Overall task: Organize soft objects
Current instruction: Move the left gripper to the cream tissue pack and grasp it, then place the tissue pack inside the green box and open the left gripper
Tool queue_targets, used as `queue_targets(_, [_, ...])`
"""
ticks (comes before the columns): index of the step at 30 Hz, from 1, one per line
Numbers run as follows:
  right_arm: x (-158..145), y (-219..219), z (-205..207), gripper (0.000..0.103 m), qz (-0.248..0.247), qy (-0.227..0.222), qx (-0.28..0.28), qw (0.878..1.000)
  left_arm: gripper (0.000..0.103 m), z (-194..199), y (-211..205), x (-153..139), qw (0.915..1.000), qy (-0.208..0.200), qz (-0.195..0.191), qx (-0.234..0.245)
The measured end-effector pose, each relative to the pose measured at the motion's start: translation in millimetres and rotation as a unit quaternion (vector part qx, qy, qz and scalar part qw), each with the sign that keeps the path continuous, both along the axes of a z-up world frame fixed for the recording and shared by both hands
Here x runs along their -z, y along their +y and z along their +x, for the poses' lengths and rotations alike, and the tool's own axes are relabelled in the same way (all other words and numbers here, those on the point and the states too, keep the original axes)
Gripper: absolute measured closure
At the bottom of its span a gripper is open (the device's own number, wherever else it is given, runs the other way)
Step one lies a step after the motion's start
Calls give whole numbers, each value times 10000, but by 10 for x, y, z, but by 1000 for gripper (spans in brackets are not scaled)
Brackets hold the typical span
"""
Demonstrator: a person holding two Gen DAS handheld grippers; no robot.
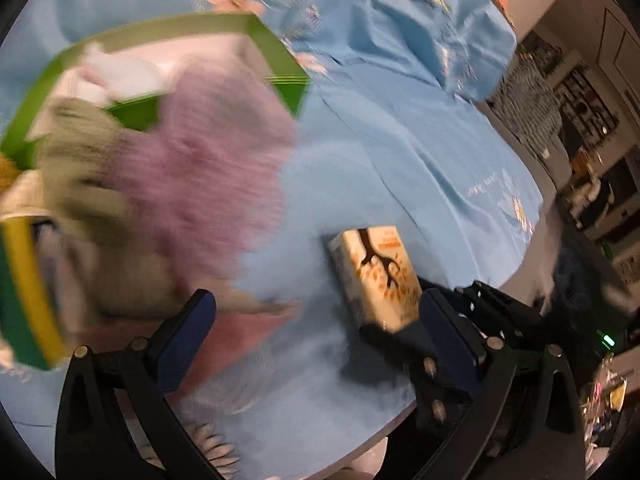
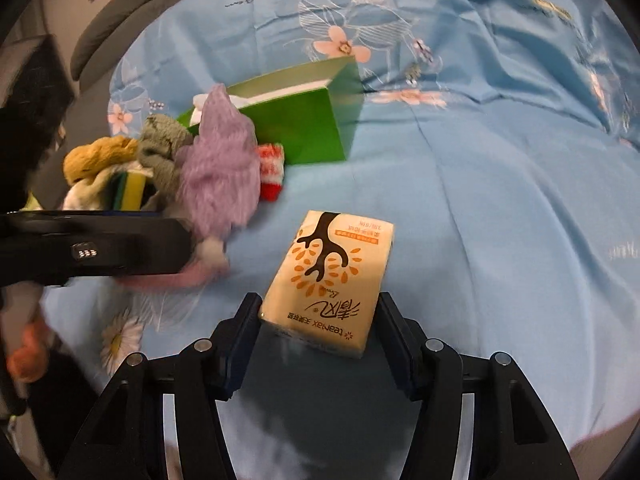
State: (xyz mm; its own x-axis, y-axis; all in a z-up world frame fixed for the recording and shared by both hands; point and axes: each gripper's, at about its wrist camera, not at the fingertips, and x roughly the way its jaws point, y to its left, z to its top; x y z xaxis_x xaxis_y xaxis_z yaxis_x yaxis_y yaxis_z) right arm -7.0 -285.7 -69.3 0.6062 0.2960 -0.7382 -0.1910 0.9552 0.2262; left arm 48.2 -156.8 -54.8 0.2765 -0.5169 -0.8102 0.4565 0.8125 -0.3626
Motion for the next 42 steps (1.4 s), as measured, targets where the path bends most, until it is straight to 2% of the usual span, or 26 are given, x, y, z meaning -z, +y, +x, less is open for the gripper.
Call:
queue_targets(1, [3,-28,-62,44,123,13,-29,9999,9,0,-71,42,10000,29,25,66])
queue_targets(3, [13,-47,-143,44,216,27,-64,9997,33,-14,-228,137,9996,104,140,211])
queue_targets(7, [36,-59,-222,44,355,40,-36,9994,35,-34,-353,180,9993,147,114,320])
queue_targets(11, [31,-79,-254,44,584,-19,-27,9983,50,-59,-382,174,9987,260,-16,442])
queue_targets(18, [-83,-50,-302,44,583,-258,-39,9980,54,-59,-359,-47,9992,6,-197,335])
queue_targets(26, [-597,58,-150,44,405,-998,-236,9939,54,151,-237,-661,9967,-701,-399,108])
queue_targets(30, [-873,143,132,44,388,-1350,-429,9892,54,416,-96,-956,9933,-1092,-339,-140])
queue_targets(33, [-1020,232,399,44,382,-1554,-594,9853,53,665,42,-1079,9913,-1237,-267,-363])
queue_targets(37, [-1121,389,815,44,398,-1654,-825,9820,53,995,245,-1128,9895,-1279,-197,-641])
queue_targets(42, [-1137,560,1277,44,489,-1536,-1020,9816,53,1371,419,-1082,9885,-1177,-179,-932])
